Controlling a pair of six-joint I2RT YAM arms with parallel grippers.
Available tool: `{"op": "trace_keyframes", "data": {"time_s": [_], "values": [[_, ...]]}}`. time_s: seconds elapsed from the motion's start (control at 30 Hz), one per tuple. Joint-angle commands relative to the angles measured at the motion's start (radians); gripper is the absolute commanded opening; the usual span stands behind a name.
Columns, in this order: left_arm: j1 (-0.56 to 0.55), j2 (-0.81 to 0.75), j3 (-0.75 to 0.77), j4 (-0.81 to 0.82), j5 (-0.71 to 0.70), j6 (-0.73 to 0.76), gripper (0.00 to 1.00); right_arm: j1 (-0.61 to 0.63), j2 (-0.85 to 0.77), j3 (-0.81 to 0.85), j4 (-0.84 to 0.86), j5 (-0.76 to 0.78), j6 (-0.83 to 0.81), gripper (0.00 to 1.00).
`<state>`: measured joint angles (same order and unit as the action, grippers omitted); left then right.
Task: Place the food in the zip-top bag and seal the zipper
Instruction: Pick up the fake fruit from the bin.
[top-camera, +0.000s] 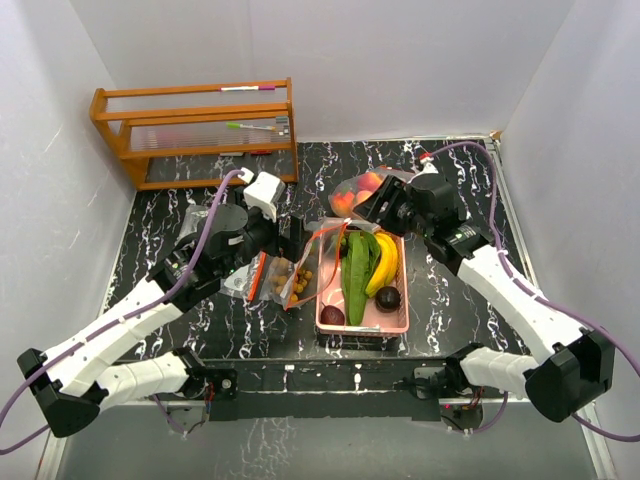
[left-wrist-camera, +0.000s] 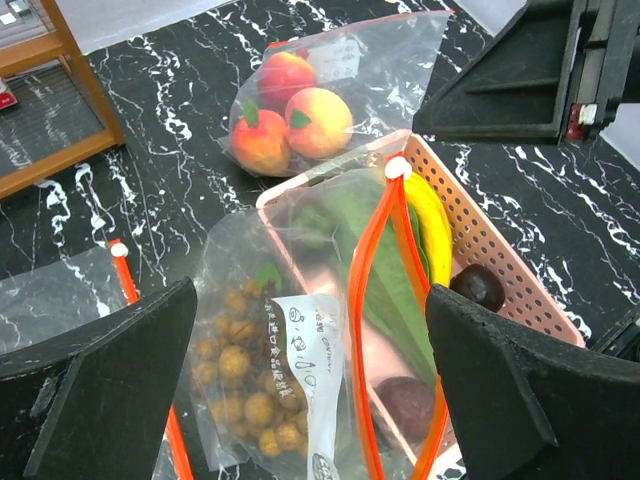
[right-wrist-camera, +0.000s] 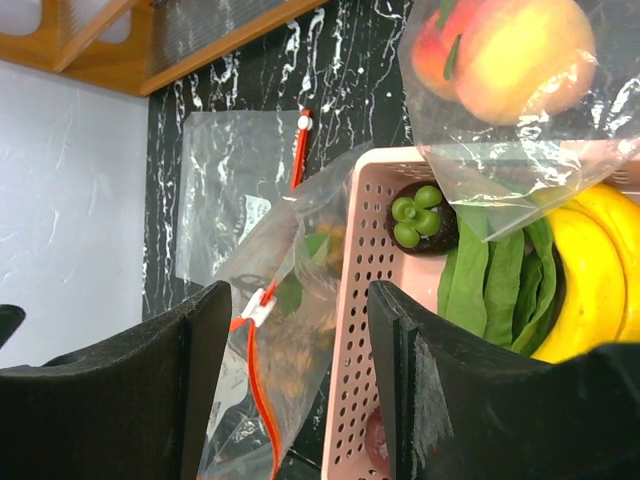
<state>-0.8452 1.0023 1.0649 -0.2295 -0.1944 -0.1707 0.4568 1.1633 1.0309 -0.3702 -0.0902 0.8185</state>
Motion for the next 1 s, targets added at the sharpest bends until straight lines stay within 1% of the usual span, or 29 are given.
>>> {"op": "trace_keyframes", "data": {"time_s": [0.0, 0.07, 0.17, 0.23, 0.33, 0.47, 0.67, 0.8, 0.97], "values": [[0.005, -0.003, 0.001, 0.047, 0.034, 0.006, 0.97, -0.004, -0.028, 0.029, -0.064, 0.057, -0.068, 0.60], [0.005, -0.005, 0.000, 0.057, 0.064, 0.006, 0.97, -0.005, -0.041, 0.042, -0.122, 0.112, -0.108, 0.60], [0.005, -0.006, -0.001, 0.056, 0.095, 0.009, 0.91, -0.006, -0.071, 0.055, -0.205, 0.172, -0.171, 0.60], [0.005, -0.002, -0.007, 0.057, 0.116, 0.010, 0.91, -0.005, -0.072, 0.073, -0.270, 0.184, -0.221, 0.60], [0.005, 0.014, -0.020, 0.058, 0.151, 0.013, 0.91, -0.006, -0.065, 0.069, -0.338, 0.152, -0.264, 0.61], [0.005, 0.032, -0.050, 0.059, 0.157, 0.012, 0.91, -0.002, -0.074, 0.041, -0.390, 0.081, -0.293, 0.63], [0.004, 0.044, -0.066, 0.078, 0.152, -0.001, 0.91, 0.107, -0.097, -0.011, -0.468, 0.106, -0.255, 0.66], [0.005, 0.056, -0.067, 0.084, 0.163, -0.006, 0.91, 0.238, -0.097, -0.045, -0.496, 0.192, -0.187, 0.67], [0.005, 0.051, -0.075, 0.084, 0.171, -0.012, 0.91, 0.327, -0.093, -0.091, -0.555, 0.285, -0.089, 0.68]]}}
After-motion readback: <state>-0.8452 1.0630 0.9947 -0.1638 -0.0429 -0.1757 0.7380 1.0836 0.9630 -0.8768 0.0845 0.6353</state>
